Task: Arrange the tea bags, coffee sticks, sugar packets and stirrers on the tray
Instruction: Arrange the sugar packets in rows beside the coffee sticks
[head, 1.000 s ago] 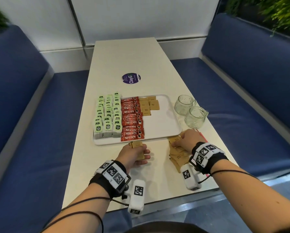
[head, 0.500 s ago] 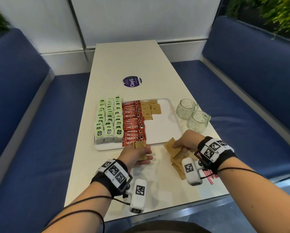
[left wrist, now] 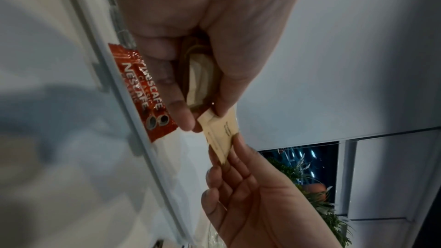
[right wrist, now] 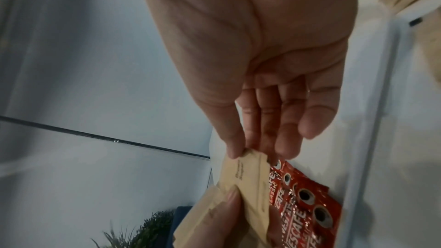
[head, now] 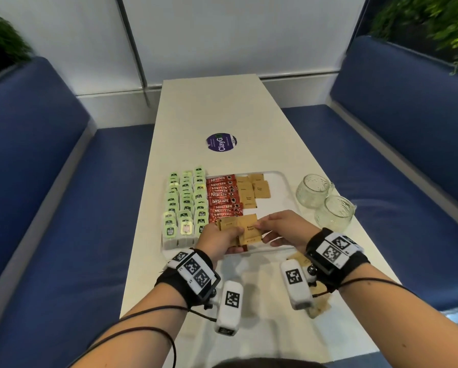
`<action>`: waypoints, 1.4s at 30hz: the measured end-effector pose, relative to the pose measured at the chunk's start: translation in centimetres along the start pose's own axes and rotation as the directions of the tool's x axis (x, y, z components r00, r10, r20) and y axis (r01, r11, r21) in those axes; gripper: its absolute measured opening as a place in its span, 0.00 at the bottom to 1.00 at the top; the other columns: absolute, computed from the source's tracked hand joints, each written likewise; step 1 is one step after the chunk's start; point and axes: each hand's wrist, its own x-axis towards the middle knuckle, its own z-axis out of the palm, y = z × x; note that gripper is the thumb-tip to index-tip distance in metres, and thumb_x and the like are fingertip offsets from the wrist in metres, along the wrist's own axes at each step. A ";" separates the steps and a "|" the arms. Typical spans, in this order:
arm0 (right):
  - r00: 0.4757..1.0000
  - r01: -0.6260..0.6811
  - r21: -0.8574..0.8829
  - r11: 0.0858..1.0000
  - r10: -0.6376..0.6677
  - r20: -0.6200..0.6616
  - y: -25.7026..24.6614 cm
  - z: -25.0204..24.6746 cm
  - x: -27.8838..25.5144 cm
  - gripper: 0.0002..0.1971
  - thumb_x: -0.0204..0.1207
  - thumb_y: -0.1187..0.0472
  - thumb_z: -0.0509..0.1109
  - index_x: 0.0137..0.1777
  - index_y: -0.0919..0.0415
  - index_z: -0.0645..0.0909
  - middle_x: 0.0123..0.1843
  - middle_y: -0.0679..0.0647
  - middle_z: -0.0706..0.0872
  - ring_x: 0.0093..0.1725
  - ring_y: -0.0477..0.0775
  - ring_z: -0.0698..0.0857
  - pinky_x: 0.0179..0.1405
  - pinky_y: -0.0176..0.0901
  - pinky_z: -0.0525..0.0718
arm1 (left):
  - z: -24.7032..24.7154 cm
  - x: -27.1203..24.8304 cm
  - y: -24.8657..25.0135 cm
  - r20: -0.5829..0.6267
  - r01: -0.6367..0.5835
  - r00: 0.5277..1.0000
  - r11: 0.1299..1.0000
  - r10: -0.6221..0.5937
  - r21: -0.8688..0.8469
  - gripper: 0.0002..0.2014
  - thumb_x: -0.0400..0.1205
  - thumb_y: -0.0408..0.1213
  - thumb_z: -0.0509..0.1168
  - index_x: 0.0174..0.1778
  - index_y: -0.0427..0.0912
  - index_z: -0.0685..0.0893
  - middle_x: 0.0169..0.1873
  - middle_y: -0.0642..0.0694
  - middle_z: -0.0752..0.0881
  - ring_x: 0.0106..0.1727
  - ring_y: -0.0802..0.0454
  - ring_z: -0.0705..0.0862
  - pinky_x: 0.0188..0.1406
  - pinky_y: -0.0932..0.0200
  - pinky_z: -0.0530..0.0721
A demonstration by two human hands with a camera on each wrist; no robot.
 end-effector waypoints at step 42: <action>0.972 0.234 -0.149 0.961 -0.233 0.022 -2.2 -0.3 6.9 0.09 0.75 0.58 0.76 0.48 0.64 0.84 0.39 0.50 0.87 0.33 0.46 0.82 0.30 0.34 0.79 | -1.5 6.1 3.5 0.039 0.107 0.994 0.970 -0.100 -0.220 0.23 0.72 0.36 0.77 0.62 0.32 0.83 0.49 0.36 0.92 0.48 0.42 0.92 0.34 0.60 0.91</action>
